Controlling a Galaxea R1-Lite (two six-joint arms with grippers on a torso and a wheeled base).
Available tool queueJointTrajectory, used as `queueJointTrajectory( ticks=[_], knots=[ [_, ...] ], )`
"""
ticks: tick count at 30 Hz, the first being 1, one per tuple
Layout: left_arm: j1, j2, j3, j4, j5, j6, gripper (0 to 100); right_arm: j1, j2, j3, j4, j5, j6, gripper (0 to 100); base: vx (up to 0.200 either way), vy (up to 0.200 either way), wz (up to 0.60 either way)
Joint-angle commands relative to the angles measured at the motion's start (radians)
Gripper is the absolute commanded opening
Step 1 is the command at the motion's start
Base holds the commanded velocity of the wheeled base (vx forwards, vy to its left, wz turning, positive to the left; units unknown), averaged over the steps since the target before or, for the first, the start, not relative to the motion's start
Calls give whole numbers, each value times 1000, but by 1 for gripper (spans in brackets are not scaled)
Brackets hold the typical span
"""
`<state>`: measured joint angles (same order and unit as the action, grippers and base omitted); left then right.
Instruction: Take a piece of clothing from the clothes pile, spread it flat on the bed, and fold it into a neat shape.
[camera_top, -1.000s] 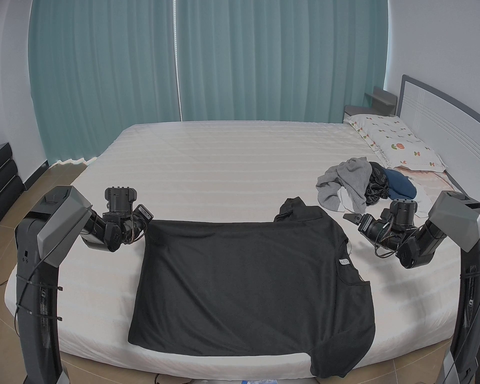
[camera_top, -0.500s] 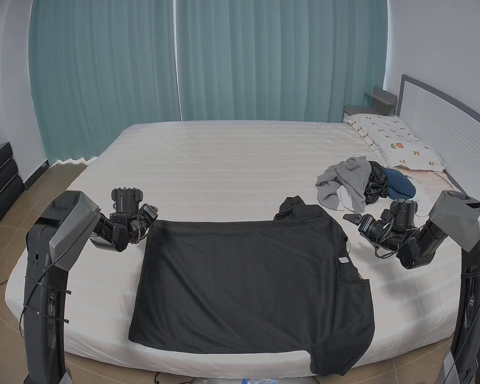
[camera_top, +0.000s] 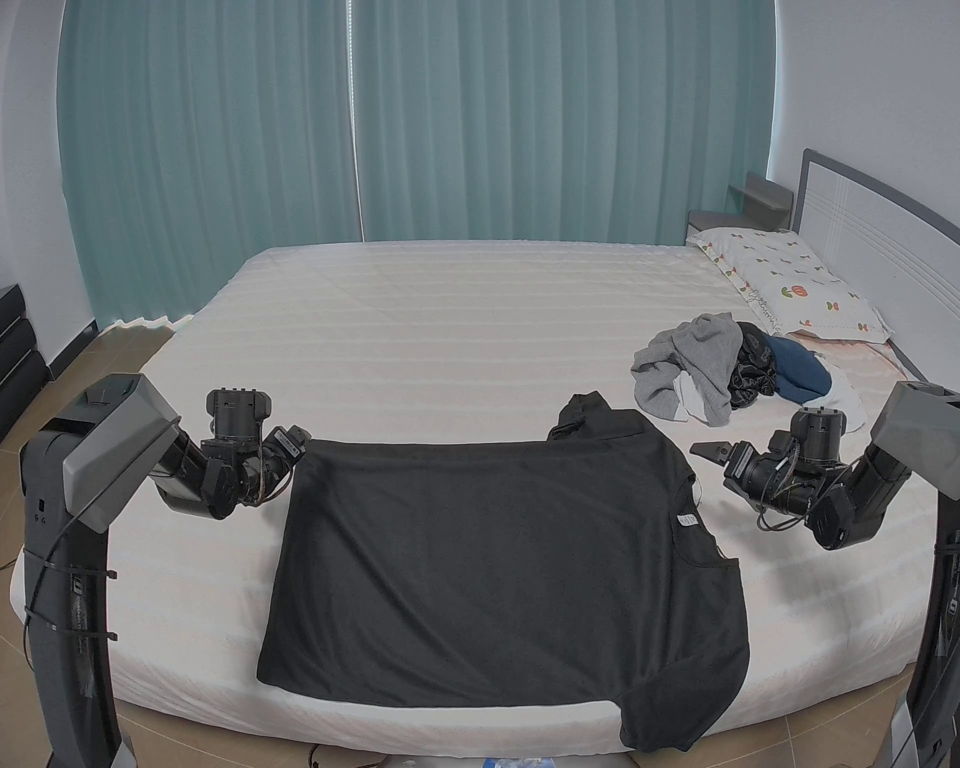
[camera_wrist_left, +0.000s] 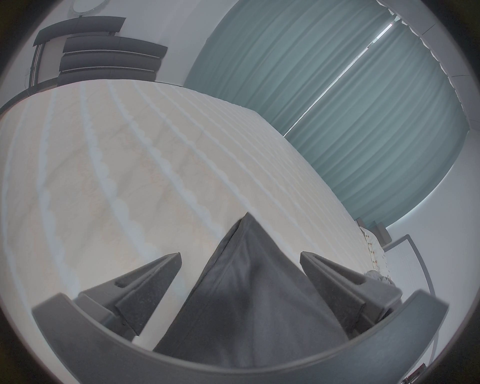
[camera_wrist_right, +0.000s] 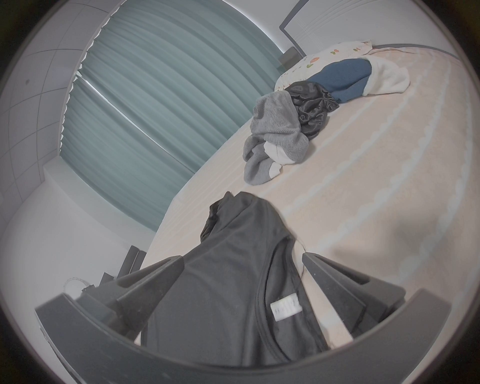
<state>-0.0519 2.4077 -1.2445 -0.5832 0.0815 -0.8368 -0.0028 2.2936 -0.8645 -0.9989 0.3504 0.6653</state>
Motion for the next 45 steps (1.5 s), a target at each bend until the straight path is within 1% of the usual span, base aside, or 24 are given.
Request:
queueJointTrajectory(
  ticks=[1,4,7,8,9,12,14,15,18,19,22,26,28,31,45],
  knots=[
    [-11,-142,186,-63,-9,-2,100,-8,-132,160,-12,38,-1,100,-200,0,0],
    [-13,-183,284,-101,-11,-2,100,-11,-166,220,-12,45,-4,100,-200,0,0],
    [-13,-199,324,-122,-12,-2,100,-13,-178,246,-12,45,-6,100,-200,0,0],
    [-14,-217,385,-147,-12,-2,100,-13,-195,280,-12,45,-4,100,-200,0,0],
    [-14,-217,385,-147,-12,-2,100,-13,-195,280,-12,45,-4,100,-200,0,0],
    [-29,-234,487,-204,-12,-4,100,-11,-217,337,-15,45,-10,100,-200,0,0],
    [-29,-234,487,-204,-12,-4,100,-11,-217,337,-15,45,-10,100,-200,0,0],
    [-43,-239,548,-237,-11,-5,100,-13,-221,369,-38,44,-12,100,-200,0,0],
    [-63,-237,600,-248,-9,-16,100,-13,-223,398,-67,44,-12,100,0,0,0],
    [-78,-237,622,-248,-9,-34,100,-13,-224,412,-78,44,-12,100,0,0,0],
    [-106,-237,657,-248,-9,-88,100,-14,-221,441,-90,44,-9,100,0,0,0],
    [-140,-232,703,-248,-9,-122,100,-19,-215,458,-92,48,-6,100,0,0,0],
    [-160,-228,731,-250,-8,-122,100,-20,-215,463,-93,61,-1,100,0,0,0],
    [-167,-228,749,-250,-8,-122,100,-20,-214,464,-92,68,-1,100,0,0,0],
    [-166,-229,787,-250,-5,-123,100,-19,-221,476,-93,74,-1,100,0,0,0]
  ],
)
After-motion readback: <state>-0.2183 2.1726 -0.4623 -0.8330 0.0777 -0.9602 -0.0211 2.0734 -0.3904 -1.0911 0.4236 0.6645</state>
